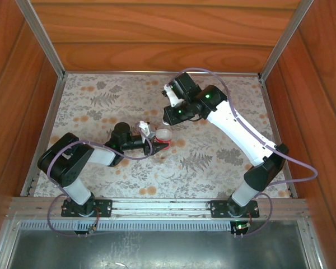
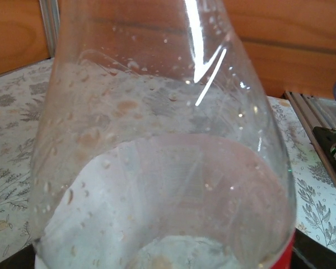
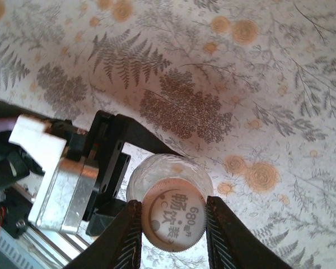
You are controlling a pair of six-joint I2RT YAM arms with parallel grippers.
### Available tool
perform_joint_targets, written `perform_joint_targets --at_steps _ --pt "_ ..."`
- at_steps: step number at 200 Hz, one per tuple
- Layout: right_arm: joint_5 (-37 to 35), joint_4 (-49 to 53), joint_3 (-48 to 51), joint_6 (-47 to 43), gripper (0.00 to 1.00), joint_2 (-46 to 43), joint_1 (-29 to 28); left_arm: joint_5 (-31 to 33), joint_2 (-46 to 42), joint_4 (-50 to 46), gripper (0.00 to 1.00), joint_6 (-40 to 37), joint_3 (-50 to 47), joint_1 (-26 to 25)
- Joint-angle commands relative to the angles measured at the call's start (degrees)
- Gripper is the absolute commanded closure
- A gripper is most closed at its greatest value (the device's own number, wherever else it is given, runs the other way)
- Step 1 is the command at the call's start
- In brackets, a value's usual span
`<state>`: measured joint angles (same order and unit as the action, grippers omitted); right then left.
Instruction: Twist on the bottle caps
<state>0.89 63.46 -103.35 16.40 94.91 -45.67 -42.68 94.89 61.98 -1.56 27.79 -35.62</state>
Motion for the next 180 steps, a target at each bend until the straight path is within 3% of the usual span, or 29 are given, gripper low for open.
perform_joint_targets --at_steps 1,77,133,180 --pt "-0.8 11.6 1.5 8.6 0.74 5.0 -1.1 3.2 0.4 0.1 0.36 -5.4 1.2 -0.6" --pt "-2.5 12.6 -3.5 5.7 0.68 5.7 -1.6 4.4 -0.8 0.1 0.38 -6.6 -1.2 -0.8" --pt "-1.7 12.0 -4.1 3.4 0.44 4.7 -1.7 4.7 -1.2 0.1 0.39 -7.1 -2.1 -0.7" --pt "0.7 8.2 -1.2 0.4 0.31 0.7 -1.8 4.5 -0.6 0.1 0.39 -7.0 -2.3 -0.7"
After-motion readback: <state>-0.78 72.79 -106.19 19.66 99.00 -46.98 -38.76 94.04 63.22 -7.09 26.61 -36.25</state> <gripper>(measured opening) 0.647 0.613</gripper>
